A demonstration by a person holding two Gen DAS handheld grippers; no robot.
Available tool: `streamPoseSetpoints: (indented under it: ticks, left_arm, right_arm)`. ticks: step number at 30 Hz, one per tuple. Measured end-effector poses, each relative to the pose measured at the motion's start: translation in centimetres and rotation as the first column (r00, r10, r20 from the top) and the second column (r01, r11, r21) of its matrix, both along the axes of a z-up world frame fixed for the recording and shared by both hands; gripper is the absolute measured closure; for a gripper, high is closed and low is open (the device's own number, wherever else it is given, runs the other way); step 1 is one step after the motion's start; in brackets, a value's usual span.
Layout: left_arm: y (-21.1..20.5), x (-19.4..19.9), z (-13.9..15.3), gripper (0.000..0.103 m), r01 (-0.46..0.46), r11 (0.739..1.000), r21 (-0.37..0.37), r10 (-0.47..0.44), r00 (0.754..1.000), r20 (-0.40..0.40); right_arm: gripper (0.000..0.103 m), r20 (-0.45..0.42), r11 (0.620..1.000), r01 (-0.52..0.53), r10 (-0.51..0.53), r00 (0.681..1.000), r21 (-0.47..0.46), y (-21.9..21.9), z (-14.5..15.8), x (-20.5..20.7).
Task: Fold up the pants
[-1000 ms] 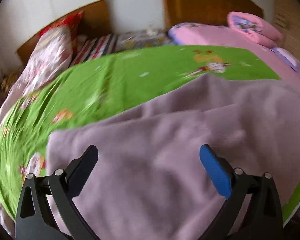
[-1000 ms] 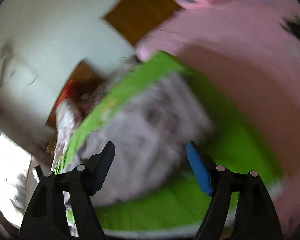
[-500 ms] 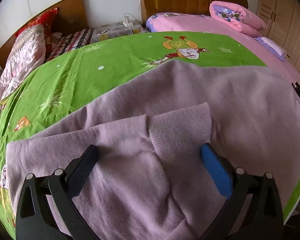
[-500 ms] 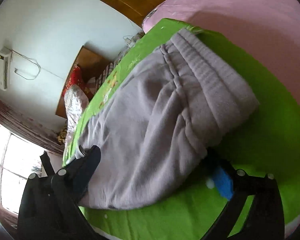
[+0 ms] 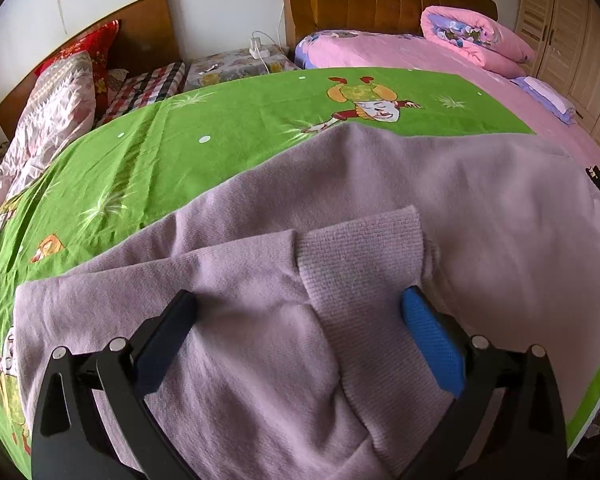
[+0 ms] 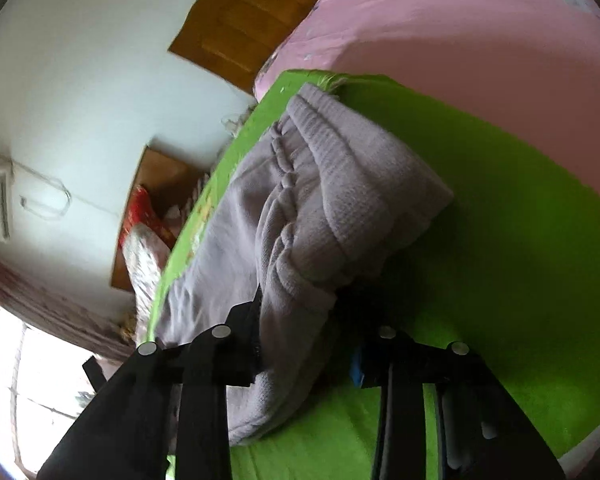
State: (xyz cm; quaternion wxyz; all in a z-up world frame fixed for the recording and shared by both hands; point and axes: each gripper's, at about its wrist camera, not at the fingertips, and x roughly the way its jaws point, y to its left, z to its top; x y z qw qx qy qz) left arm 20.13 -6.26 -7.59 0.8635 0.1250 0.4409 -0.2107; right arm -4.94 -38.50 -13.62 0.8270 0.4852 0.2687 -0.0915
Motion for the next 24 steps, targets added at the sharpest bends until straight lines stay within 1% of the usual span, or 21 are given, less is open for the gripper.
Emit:
streamPoseSetpoints:
  ticks: [2, 4, 6, 11, 14, 15, 18, 24]
  left_arm:
    - [0.1, -0.1, 0.0, 0.001, 0.0, 1.0, -0.006, 0.0, 1.0, -0.004]
    - [0.1, -0.1, 0.0, 0.001, 0.001, 1.0, -0.009, -0.001, 1.0, -0.004]
    - [0.1, -0.1, 0.1, 0.001, 0.0, 1.0, -0.013, 0.0, 1.0, -0.004]
    - [0.4, 0.0, 0.1, 0.001, 0.002, 1.0, -0.023, -0.002, 1.0, -0.007]
    - [0.4, 0.0, 0.2, 0.001, 0.002, 1.0, -0.024, -0.003, 1.0, -0.006]
    - [0.4, 0.0, 0.2, 0.001, 0.003, 1.0, -0.025, -0.003, 1.0, -0.007]
    - [0.4, 0.0, 0.2, 0.001, 0.003, 1.0, -0.025, -0.003, 1.0, -0.007]
    - [0.7, 0.2, 0.2, 0.001, 0.011, 0.999, -0.035, -0.012, 1.0, -0.02]
  right_arm:
    - [0.07, -0.011, 1.0, 0.017, -0.017, 1.0, -0.014, 0.2, 0.0, 0.2]
    - [0.07, -0.017, 0.999, 0.038, -0.038, 0.999, 0.008, 0.2, -0.3, 0.3]
    - [0.07, -0.019, 0.999, 0.052, -0.051, 0.999, 0.011, 0.4, -0.2, 0.2]
    - [0.073, 0.011, 0.998, 0.058, -0.058, 0.998, -0.017, 0.8, -0.3, -0.1]
    - [0.075, 0.04, 0.995, 0.093, -0.092, 0.995, -0.032, 1.3, -0.4, -0.2]
    - [0.076, 0.04, 0.994, 0.107, -0.106, 0.994, -0.035, 1.5, -0.4, -0.3]
    - [0.078, 0.041, 0.991, 0.136, -0.135, 0.99, 0.0, 1.6, -0.4, -0.1]
    - [0.079, 0.016, 0.988, 0.153, -0.152, 0.988, -0.023, 2.1, 0.1, 0.4]
